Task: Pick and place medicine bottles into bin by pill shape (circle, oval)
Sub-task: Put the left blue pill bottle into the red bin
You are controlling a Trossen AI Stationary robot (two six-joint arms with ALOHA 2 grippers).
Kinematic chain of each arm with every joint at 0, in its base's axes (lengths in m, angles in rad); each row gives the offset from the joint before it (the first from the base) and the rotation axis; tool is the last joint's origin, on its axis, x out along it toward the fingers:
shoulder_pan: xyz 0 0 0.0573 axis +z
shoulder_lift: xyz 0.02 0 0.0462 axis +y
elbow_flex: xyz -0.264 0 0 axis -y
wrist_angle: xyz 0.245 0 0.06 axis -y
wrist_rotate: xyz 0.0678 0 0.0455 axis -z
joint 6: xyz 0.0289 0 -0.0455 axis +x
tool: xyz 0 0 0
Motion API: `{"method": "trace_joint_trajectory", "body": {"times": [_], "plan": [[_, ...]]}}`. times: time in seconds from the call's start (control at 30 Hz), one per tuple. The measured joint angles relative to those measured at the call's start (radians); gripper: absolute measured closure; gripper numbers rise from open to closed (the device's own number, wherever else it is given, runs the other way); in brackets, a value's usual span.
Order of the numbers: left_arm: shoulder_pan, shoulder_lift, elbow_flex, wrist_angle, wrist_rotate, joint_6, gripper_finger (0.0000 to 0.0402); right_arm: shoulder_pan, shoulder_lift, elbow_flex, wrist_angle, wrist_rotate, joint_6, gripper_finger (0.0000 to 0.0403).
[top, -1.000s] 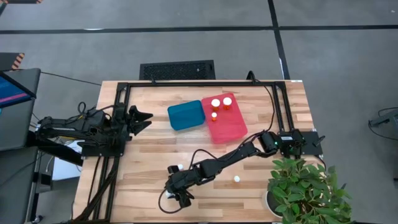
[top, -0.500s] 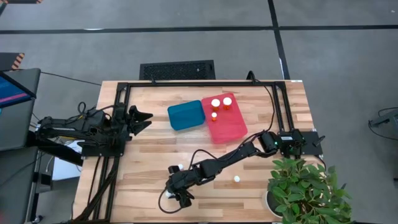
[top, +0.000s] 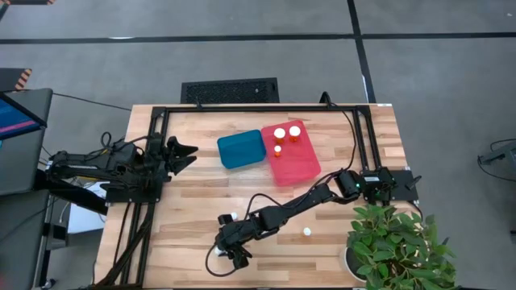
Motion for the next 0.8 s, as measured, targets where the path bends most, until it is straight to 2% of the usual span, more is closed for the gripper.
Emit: {"method": "trace_joint_trajectory", "body": {"times": [0.13,0.43,0.8], "plan": [[0.0,0.0,0.0,0.0,-0.002,0.0,0.0142,0.0,0.0,0.0,0.0,0.001,0.0,0.0211],[0.0,0.0,0.0,0.0,-0.002,0.006,0.0142,0.0,0.0,0.0,0.001,0.002,0.0,0.029],[0.0,0.0,0.0,0.004,-0.002,-0.003,0.0142,-0.015,-0.028,-0.001,0.002,0.003,0.042,0.0291]]}}
